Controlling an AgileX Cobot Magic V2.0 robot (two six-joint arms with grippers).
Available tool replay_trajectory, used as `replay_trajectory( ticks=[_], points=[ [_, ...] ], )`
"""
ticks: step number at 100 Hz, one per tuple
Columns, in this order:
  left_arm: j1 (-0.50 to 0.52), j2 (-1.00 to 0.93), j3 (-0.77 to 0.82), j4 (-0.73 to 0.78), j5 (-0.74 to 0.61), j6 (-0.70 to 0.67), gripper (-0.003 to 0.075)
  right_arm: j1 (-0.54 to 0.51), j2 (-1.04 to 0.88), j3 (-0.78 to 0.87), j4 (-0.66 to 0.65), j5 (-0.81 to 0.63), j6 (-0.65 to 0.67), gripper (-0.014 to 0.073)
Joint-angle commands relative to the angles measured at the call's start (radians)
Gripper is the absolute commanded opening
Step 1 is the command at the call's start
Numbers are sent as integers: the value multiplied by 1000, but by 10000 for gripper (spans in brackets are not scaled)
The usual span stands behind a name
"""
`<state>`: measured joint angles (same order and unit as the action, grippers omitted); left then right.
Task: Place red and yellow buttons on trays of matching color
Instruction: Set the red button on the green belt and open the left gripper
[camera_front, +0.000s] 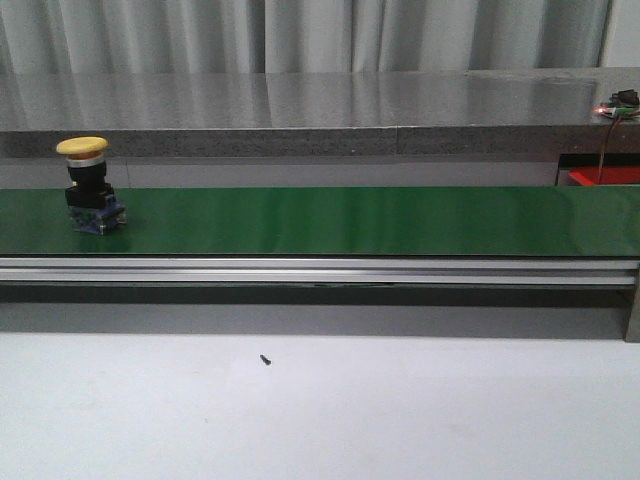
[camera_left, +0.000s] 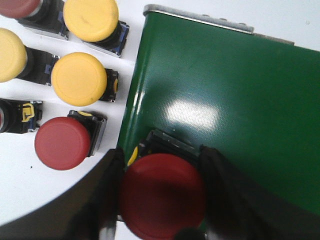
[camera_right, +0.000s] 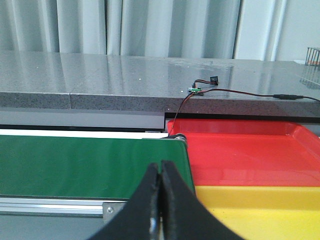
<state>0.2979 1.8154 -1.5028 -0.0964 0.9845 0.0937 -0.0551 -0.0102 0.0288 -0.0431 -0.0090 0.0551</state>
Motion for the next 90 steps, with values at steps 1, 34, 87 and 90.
replay_trajectory(
  ticks=[1, 34, 87, 90],
  points=[
    [-6, -46, -34, -15, -29, 1, 286, 1, -19, -18, -4, -81, -1, -67],
    [-20, -106, -35, -68, -42, 1, 519, 1, -19, -18, -4, -81, -1, -67],
    [-120, -446, 154, -87, -74, 28, -20, 1, -19, -18, -4, -81, -1, -67],
    [-131, -461, 166, -87, -72, 28, -20, 1, -19, -18, -4, -81, -1, -67]
  ],
)
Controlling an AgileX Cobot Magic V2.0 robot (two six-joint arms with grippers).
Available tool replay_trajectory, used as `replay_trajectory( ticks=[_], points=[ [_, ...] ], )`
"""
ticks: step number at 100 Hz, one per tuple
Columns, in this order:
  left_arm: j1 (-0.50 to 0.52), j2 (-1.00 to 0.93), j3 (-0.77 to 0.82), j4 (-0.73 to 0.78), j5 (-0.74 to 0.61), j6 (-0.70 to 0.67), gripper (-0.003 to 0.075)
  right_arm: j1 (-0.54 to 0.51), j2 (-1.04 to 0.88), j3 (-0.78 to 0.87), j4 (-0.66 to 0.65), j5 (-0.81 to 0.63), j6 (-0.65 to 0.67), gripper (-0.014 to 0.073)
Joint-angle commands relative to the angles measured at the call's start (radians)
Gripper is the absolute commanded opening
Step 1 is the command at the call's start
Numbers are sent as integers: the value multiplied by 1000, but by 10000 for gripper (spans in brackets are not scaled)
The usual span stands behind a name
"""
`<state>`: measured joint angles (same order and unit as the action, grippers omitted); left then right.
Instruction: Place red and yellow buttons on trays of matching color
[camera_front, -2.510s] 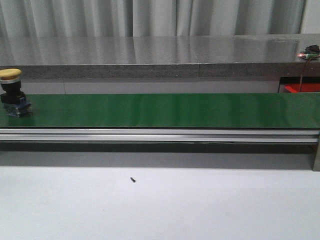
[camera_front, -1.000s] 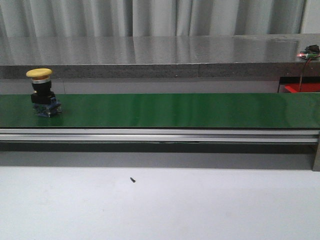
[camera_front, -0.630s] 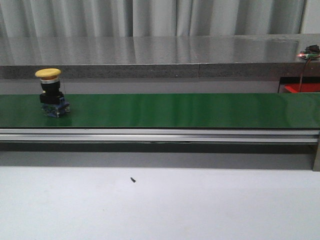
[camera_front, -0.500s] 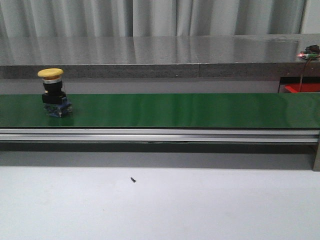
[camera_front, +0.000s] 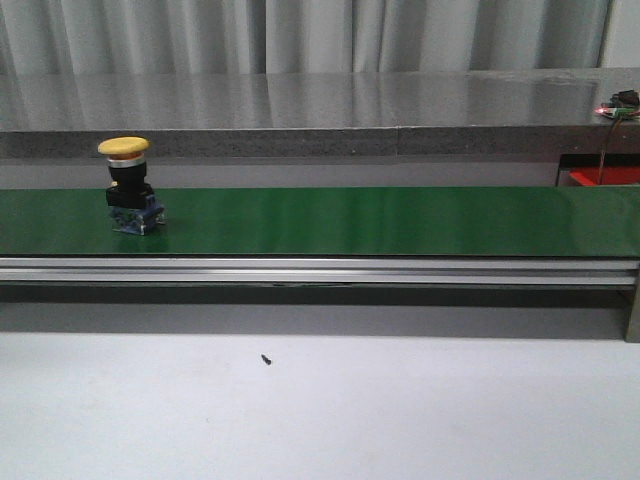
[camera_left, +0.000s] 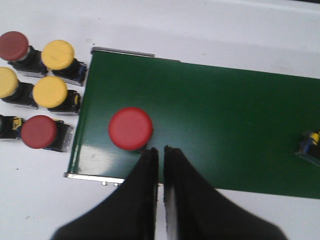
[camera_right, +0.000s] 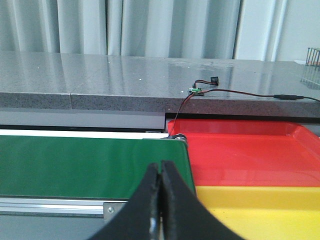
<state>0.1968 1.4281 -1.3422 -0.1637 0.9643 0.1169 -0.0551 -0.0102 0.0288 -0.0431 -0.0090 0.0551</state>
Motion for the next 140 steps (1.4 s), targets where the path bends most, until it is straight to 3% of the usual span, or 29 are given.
replay_trajectory(
  ticks=[1, 35, 60, 74, 101, 129, 140],
  points=[
    [-32, -82, 11, -20, -52, 4, -20, 1, -19, -18, -4, -81, -1, -67],
    [-147, -277, 213, -50, -82, 4, -20, 1, -19, -18, -4, -94, -1, -67],
    [-157, -431, 359, -50, -92, 4, -20, 0, -19, -25, 6, -161, -1, -67],
    [-157, -527, 438, -50, -123, 4, -20, 0, -1, -113, 8, -13, -1, -67],
    [-157, -678, 554, -50, -137, 4, -20, 0, 215, -337, 8, 215, -1, -59],
    [-157, -746, 583, -50, -120, 4, -20, 2, 418, -417, 71, 118, 4, -59],
    [-157, -746, 583, -50, -101, 4, -20, 2, 464, -470, 66, 147, 0, -55]
  ],
)
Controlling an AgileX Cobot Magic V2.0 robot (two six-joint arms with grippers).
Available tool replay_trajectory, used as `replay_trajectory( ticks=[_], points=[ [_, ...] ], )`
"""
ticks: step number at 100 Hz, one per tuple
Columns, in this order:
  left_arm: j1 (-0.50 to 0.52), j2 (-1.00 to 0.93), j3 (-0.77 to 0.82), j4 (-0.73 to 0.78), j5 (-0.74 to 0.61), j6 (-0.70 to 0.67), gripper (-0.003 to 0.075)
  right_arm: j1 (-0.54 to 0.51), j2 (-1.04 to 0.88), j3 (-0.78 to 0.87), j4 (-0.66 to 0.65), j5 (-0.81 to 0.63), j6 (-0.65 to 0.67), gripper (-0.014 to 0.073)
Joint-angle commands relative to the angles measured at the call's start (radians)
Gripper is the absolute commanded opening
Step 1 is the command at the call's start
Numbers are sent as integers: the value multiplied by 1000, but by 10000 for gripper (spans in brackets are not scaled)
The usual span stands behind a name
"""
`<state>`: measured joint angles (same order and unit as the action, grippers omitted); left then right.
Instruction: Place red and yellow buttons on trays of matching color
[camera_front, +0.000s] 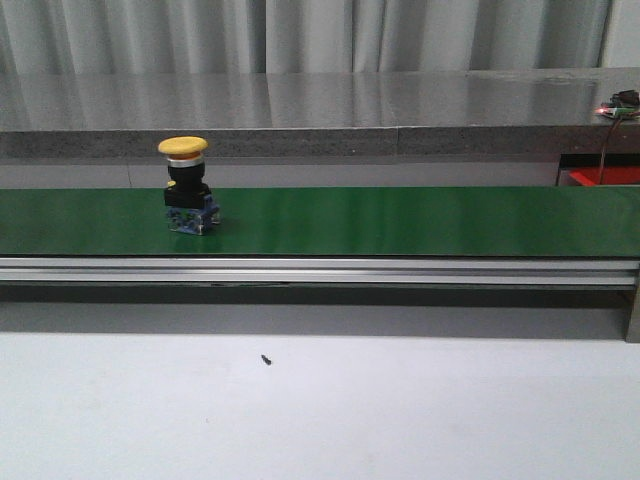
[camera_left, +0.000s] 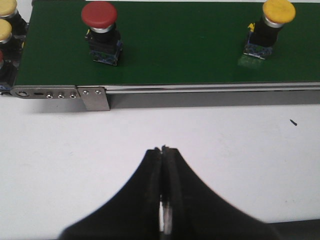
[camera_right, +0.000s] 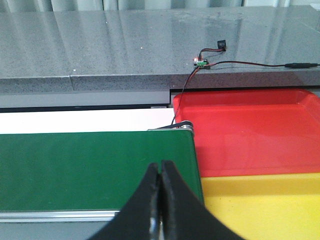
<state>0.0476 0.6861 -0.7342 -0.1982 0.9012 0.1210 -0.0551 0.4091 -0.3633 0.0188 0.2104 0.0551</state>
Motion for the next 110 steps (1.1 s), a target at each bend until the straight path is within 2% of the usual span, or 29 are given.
replay_trajectory(
  ticks=[1, 23, 45, 61, 66, 78, 85, 110],
  points=[
    [-7, -4, -25, -16, -36, 0, -20, 2, 48, -90, 4, -68, 0, -55],
    [-7, -4, -25, -16, -29, 0, -20, 3, 219, -318, 5, 154, 0, -48],
    [-7, -4, -25, -16, -32, 0, -20, 128, 413, -498, 5, 276, -1, 76],
    [-7, -4, -25, -16, -32, 0, -20, 245, 581, -641, 5, 399, -1, 245],
    [-7, -4, -25, -16, -32, 0, -20, 279, 630, -684, 6, 424, -1, 323],
    [-7, -4, -25, -16, -32, 0, -20, 347, 747, -787, 38, 470, -1, 575],
    [-7, -4, -25, -16, -32, 0, -20, 383, 817, -855, 46, 518, -1, 669],
    [-7, -4, -25, -16, -32, 0, -20, 512, 1055, -1119, 63, 714, -1, 642]
  ],
)
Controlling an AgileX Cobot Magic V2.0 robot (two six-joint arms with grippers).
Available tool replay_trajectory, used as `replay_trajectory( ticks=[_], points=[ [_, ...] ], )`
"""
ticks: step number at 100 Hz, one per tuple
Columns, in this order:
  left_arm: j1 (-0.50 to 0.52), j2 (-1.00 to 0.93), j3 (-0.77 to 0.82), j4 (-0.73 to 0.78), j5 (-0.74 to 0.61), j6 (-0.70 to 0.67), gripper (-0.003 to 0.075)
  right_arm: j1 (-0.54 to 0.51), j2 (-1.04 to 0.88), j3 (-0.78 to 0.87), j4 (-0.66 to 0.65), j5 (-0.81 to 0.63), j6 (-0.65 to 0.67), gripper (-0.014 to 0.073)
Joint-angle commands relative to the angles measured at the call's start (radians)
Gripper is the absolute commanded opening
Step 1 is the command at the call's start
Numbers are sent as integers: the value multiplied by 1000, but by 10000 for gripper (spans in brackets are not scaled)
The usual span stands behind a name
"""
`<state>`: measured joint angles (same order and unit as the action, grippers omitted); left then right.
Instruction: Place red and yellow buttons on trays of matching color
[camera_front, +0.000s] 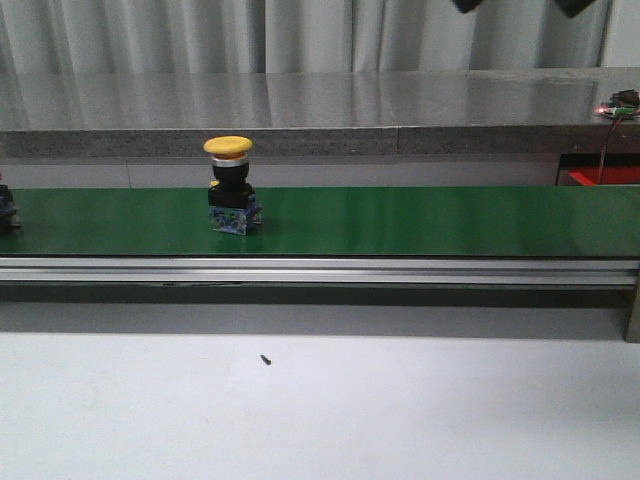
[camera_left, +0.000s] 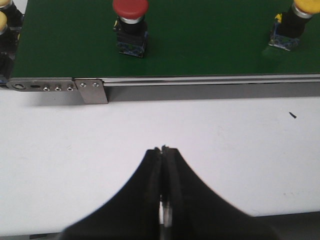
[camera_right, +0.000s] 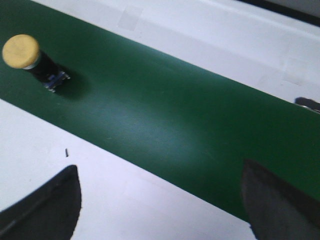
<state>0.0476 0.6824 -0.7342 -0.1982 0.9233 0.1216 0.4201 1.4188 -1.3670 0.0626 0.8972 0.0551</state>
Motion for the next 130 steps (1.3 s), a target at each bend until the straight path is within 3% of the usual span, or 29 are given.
replay_trajectory(
  ticks=[1, 28, 56, 74, 116, 130],
  points=[
    [-7, 0, -25, -16, -54, 0, -20, 40, 51, -123, 22, 32, -1, 642],
    [-7, 0, -25, -16, -57, 0, -20, 133, 281, -380, 35, 166, 73, 642],
    [-7, 0, -25, -16, -57, 0, -20, 151, 479, -587, 100, 275, 155, 642],
    [-7, 0, -25, -16, -52, 0, -20, 151, 551, -632, 151, 280, 155, 642],
    [-7, 0, -25, -16, -52, 0, -20, 150, 674, -690, 126, 242, 140, 641],
    [-7, 0, -25, -16, -52, 0, -20, 150, 687, -690, 114, 229, 140, 540]
  ],
)
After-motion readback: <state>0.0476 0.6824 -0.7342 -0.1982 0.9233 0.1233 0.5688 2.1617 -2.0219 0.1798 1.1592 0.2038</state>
